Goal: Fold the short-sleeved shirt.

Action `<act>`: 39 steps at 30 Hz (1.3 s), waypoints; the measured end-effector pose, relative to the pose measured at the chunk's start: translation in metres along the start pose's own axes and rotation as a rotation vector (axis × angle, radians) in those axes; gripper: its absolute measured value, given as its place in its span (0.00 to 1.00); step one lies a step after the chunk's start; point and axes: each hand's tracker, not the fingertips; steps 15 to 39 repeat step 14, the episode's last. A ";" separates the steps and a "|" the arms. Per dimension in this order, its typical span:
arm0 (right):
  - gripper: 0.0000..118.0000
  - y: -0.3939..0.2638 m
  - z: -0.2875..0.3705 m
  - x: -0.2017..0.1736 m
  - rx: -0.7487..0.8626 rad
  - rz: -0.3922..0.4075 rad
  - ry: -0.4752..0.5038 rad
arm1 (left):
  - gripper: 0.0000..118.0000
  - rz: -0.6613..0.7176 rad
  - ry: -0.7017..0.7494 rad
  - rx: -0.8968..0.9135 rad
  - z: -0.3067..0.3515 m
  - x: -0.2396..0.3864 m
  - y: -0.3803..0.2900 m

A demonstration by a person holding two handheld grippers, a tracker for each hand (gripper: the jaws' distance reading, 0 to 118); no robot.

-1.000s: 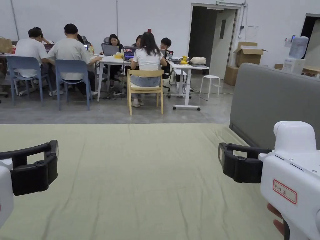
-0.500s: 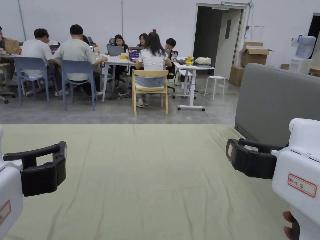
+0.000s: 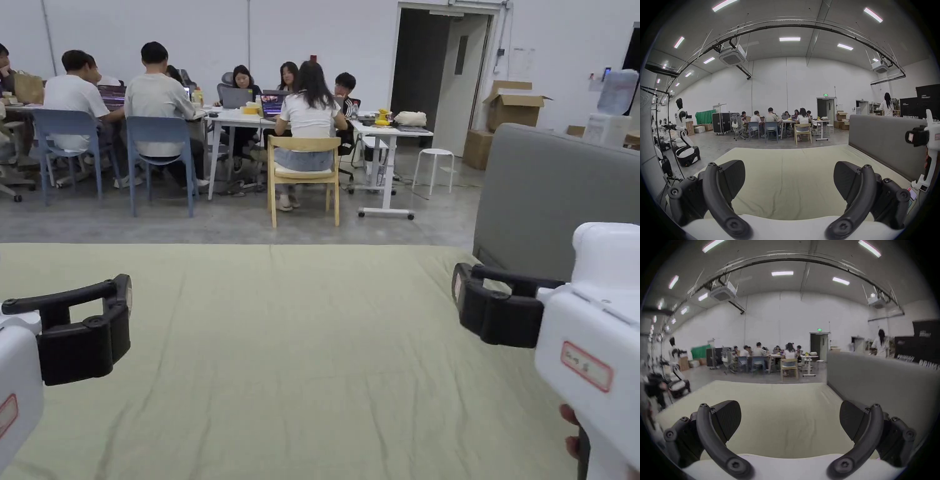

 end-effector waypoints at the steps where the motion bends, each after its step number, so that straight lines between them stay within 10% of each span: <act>1: 1.00 -0.004 -0.001 -0.005 0.020 0.053 -0.031 | 0.98 0.002 0.002 0.002 0.000 0.000 0.000; 39: 1.00 -0.006 0.005 0.006 0.063 -0.003 0.022 | 0.98 -0.006 0.022 0.015 -0.002 -0.003 0.000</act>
